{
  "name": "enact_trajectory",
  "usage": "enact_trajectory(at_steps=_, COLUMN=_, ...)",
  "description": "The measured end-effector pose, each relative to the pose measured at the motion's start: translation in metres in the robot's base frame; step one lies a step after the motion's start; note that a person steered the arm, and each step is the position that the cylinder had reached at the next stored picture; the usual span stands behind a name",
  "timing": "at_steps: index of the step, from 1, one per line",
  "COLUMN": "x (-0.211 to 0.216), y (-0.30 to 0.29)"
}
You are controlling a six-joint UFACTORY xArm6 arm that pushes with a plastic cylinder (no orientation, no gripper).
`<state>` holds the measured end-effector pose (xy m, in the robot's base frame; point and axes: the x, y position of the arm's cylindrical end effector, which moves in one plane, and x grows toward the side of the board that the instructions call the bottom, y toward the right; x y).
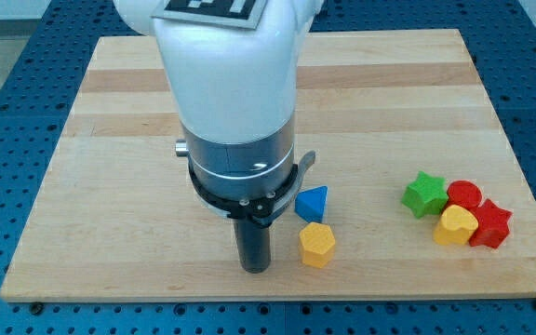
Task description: Push the yellow hexagon into the group of blocks
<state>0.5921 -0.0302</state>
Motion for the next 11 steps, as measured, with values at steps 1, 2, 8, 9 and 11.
enact_trajectory(at_steps=1, x=-0.003, y=0.0)
enact_trajectory(at_steps=2, x=-0.009, y=0.024)
enact_trajectory(at_steps=8, x=-0.014, y=0.149)
enact_trajectory(at_steps=9, x=-0.014, y=0.15)
enact_trajectory(at_steps=11, x=-0.025, y=0.162)
